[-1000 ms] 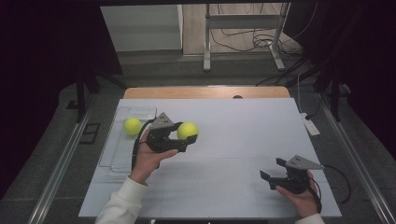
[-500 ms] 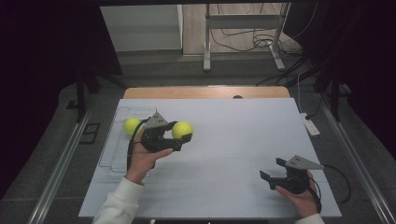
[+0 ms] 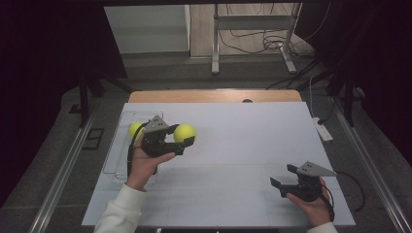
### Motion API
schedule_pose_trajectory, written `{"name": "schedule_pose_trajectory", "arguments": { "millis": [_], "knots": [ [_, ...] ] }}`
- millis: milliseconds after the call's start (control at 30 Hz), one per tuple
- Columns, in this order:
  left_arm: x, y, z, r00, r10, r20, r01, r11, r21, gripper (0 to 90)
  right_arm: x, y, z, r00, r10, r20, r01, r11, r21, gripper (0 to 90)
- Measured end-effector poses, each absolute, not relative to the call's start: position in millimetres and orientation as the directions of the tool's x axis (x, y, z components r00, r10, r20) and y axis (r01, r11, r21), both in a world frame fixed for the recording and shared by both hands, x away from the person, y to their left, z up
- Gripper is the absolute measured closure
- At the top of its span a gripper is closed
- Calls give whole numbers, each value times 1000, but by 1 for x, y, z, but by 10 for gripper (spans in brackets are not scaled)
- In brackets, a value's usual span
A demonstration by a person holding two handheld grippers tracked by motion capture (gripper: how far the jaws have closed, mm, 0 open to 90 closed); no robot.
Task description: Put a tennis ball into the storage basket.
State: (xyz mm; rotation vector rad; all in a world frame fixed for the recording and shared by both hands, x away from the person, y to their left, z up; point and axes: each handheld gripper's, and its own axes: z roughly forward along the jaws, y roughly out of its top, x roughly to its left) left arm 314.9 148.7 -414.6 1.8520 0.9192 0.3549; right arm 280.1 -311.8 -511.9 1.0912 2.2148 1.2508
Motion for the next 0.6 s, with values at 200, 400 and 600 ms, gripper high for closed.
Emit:
{"name": "schedule_pose_trajectory", "arguments": {
  "millis": [200,400,600],
  "knots": [
    [315,154,-414,653,742,-153,439,-206,875,270,280,-312,-512,-631,774,52,443,305,843,136],
    [315,161,-413,640,753,-154,439,-194,877,270,280,-312,-512,-631,774,52,444,305,843,136],
    [314,167,-412,629,761,-158,440,-181,880,270,280,-311,-512,-631,774,51,443,306,843,136]
  ]
}}
